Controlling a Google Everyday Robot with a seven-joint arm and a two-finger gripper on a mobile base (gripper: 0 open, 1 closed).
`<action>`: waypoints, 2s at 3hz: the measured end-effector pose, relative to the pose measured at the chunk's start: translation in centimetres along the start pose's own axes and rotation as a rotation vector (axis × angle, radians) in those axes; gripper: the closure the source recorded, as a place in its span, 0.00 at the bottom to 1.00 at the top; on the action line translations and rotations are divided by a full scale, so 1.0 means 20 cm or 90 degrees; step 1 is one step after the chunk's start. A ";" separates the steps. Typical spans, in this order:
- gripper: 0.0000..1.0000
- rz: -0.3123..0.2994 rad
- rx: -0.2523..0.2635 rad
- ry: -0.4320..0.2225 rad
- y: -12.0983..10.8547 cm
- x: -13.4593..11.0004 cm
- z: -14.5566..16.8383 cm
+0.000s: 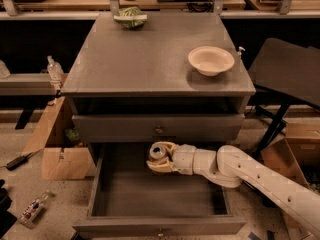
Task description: Place orange can into middle drawer
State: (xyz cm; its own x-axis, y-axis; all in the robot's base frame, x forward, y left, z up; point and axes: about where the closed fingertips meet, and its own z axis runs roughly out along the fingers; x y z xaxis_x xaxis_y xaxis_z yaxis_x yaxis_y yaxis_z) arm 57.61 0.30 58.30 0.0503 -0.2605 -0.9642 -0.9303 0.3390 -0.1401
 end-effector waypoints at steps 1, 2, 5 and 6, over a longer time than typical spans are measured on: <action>1.00 0.030 -0.033 0.008 0.09 0.22 0.13; 1.00 0.066 -0.060 0.009 0.19 0.47 0.26; 0.58 0.075 -0.089 0.015 0.28 0.64 0.39; 0.27 0.075 -0.092 0.014 0.29 0.64 0.41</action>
Offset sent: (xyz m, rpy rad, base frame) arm -0.0196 0.0514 -0.1799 0.0399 0.2026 0.0941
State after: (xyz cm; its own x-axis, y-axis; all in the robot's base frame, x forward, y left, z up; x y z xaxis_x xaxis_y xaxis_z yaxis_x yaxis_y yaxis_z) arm 55.86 6.24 43.33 -0.0691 -0.2464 -0.9667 -0.9718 0.2358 0.0093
